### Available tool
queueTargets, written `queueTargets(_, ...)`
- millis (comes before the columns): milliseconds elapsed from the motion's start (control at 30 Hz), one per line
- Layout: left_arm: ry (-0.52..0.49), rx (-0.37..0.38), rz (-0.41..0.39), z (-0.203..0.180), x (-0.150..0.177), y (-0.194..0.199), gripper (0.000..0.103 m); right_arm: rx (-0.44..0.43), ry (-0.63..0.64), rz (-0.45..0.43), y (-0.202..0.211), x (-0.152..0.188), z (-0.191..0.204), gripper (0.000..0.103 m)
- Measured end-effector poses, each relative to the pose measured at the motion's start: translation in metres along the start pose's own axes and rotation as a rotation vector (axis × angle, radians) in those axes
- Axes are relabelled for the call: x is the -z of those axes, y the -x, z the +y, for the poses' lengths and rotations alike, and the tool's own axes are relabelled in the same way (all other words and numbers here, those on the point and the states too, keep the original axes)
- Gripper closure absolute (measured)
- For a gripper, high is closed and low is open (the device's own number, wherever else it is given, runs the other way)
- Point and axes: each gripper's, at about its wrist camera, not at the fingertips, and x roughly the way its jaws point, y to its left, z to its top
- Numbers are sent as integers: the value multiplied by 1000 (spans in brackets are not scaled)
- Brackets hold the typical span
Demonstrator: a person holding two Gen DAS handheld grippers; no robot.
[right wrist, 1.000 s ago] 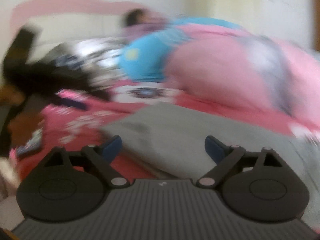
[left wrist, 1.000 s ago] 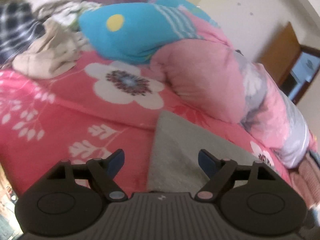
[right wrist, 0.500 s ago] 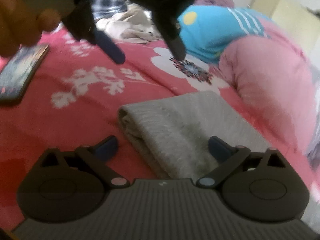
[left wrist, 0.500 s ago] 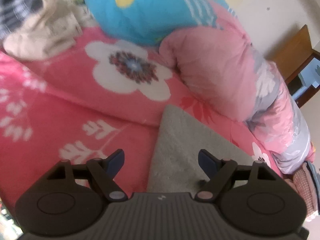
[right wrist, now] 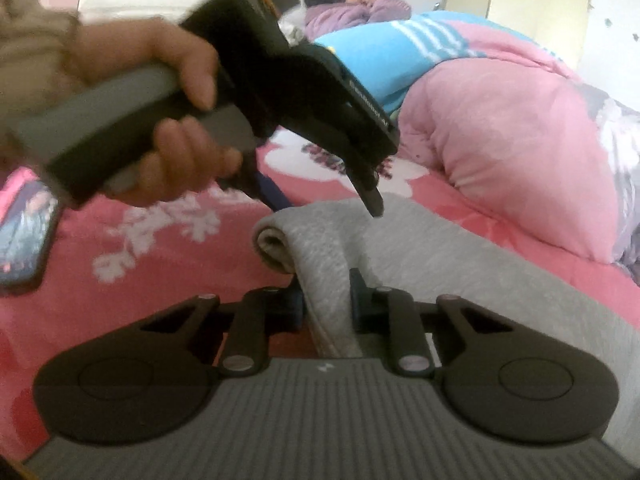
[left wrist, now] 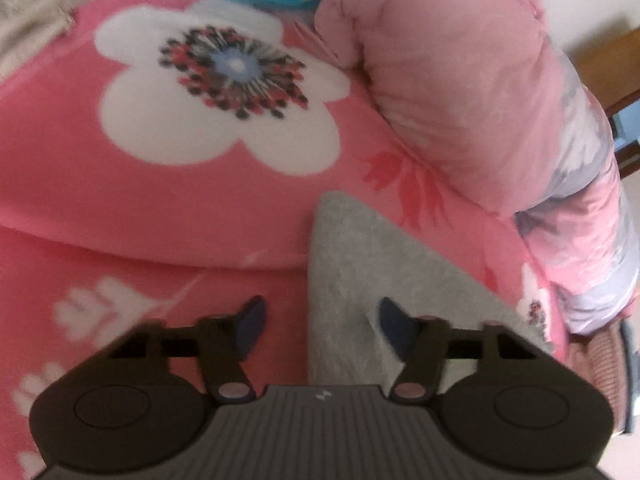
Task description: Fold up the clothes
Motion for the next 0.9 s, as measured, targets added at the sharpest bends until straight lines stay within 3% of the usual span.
queueTargets(33, 12, 28, 12, -3, 0, -2, 79, -1, -15, -15, 4, -1, -2, 85)
queueTargets(67, 21, 46, 16, -7, 0, -3, 87, -3, -30, -30, 8, -1, -5, 85)
queueTargets(200, -3, 74, -28, -39, 3, 10, 88, -4, -99, -89, 21, -5, -22, 86)
queueTargets(367, -100, 117, -82, -107, 10, 37, 89, 13, -228, -195, 56, -8, -52, 86)
queueTargets(533, -267, 144, -112, -202, 34, 49, 90, 64, -393, -332, 106, -1, -85, 86)
queueTargets(733, -503, 160, -74, -319, 89, 22, 90, 178, -584, -480, 174, 35, -131, 86)
queueTargets(800, -565, 166, -48, -347, 111, 3, 87, 225, -647, -502, 193, 53, -145, 86)
queueTargets(833, -595, 175, -34, -359, 122, -8, 77, 246, -676, -506, 201, 61, -152, 86)
queueTargets(867, -618, 191, -20, -367, 132, -18, 58, 267, -705, -510, 209, 70, -159, 86)
queueTargets(900, -624, 208, -9, -369, 141, -25, 49, 288, -738, -511, 216, 81, -166, 86)
